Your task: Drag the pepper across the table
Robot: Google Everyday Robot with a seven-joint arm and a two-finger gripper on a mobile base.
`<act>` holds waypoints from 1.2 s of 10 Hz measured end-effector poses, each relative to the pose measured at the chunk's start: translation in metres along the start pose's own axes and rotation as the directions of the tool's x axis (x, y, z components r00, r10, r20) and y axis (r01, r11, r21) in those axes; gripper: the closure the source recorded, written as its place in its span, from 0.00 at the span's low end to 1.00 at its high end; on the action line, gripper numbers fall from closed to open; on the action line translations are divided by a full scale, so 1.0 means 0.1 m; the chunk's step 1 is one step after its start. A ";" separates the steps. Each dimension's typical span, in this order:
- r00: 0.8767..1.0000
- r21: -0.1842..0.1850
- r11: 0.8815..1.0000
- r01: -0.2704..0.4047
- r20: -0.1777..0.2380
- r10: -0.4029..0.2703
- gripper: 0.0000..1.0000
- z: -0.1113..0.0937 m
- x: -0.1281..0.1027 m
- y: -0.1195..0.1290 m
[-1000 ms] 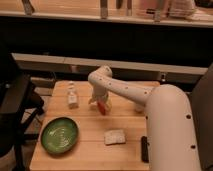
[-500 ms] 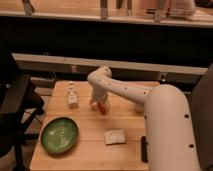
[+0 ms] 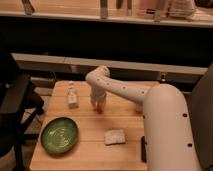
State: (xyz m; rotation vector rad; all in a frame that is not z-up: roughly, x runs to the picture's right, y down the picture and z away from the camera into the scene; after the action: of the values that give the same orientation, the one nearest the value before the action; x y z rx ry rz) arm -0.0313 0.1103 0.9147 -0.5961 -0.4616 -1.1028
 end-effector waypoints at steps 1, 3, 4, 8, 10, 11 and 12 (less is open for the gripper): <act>1.000 0.000 1.000 0.001 -0.001 -0.001 0.84 0.00 0.00 -0.01; 1.000 0.005 1.000 -0.002 0.000 0.002 0.99 -0.04 0.00 0.00; 1.000 0.005 1.000 -0.007 0.000 0.007 1.00 -0.05 0.01 0.06; 0.999 0.032 0.998 -0.047 0.003 0.047 1.00 -0.10 0.17 0.38; 0.999 0.041 0.998 -0.054 0.007 0.054 1.00 -0.10 0.11 0.36; 0.998 0.044 0.997 -0.066 0.007 0.066 1.00 -0.10 0.12 0.45; 0.997 0.050 0.995 -0.082 0.008 0.081 1.00 -0.11 0.15 0.57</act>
State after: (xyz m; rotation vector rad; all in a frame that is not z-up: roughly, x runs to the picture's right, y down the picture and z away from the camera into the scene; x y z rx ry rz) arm 0.0273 0.1110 0.9035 -0.5696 -0.4649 -1.0092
